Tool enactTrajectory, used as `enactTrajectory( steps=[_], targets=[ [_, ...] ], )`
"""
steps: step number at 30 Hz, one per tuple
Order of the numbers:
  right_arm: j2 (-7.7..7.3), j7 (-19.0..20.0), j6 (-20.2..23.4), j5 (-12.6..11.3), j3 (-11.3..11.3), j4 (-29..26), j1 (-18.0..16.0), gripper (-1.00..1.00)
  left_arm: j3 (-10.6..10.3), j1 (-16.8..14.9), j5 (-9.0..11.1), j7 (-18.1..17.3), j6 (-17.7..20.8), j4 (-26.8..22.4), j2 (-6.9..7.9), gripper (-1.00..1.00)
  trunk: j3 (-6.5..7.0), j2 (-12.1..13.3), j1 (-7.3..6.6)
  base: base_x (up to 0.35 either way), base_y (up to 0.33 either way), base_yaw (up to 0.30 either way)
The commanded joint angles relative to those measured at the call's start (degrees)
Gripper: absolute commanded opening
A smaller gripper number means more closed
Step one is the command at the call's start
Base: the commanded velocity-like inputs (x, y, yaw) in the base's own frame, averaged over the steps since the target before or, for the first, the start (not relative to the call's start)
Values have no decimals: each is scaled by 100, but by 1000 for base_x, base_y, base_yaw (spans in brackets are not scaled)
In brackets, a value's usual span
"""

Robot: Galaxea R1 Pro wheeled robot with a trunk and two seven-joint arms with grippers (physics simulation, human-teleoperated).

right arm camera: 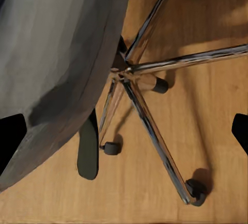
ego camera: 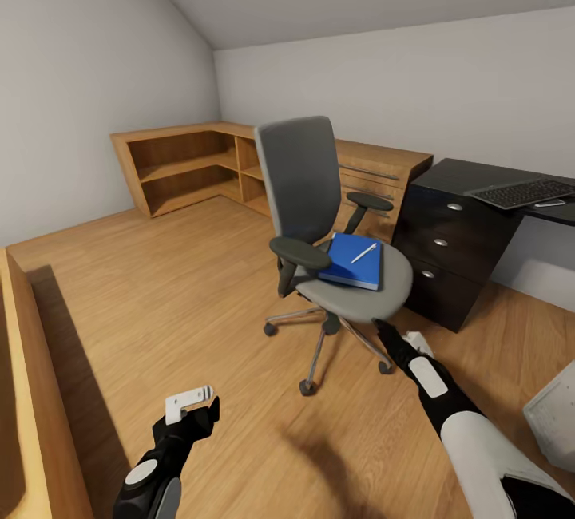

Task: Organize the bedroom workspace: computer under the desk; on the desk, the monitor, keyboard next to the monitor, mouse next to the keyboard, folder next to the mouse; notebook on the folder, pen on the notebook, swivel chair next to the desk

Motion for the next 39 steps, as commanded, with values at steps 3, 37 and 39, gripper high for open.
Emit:
enactTrajectory(
  steps=[3, 37, 39],
  targets=[
    [25, 435, 37, 119, 16, 9, 2, 100, -9, -4, 63, 52, 19, 2, 2, 100, -5, -2, -1, 0, 0, 0],
    [36, 998, 12, 202, 39, 236, 4, 100, -27, -4, 66, 24, 19, 208, -7, 100, -5, -2, -1, 250, 13, 0],
    [36, 998, 16, 202, 39, 235, 4, 100, -28, -5, 66, 24, 19, 208, -7, 100, -5, -2, -1, 303, 150, 0]
  ],
)
